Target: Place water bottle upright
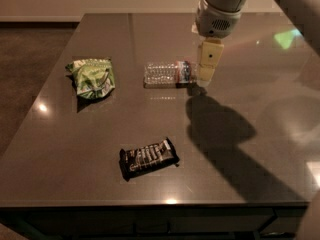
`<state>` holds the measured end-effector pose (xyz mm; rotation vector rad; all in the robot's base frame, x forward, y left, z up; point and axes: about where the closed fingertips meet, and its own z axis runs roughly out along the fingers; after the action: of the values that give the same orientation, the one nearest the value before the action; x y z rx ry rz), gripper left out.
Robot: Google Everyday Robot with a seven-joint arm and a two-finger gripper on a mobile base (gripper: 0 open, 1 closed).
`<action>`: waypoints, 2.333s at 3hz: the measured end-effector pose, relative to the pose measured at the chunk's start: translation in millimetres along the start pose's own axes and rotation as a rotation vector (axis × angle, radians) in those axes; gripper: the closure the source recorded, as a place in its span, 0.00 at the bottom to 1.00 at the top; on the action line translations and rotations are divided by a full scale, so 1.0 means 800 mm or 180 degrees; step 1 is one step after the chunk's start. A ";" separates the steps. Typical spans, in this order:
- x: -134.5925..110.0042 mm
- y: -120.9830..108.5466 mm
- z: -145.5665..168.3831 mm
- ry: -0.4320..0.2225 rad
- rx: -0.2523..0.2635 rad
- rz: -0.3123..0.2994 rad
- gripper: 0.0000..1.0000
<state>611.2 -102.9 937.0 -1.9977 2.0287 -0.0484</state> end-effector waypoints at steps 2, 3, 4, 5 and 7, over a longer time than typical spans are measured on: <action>0.001 -0.031 0.063 0.0020 -0.0272 -0.0123 0.00; -0.001 -0.036 0.086 0.0003 -0.0365 -0.0173 0.00; -0.004 -0.041 0.099 0.0005 -0.0402 -0.0207 0.00; -0.006 -0.046 0.110 0.0021 -0.0439 -0.0228 0.00; -0.003 -0.052 0.121 0.0102 -0.0496 -0.0219 0.38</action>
Offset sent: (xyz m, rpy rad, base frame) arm 0.0439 0.0032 -0.0669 -0.0310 0.1713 0.0867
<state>673.8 -84.4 854.0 -2.1734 2.0395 0.0657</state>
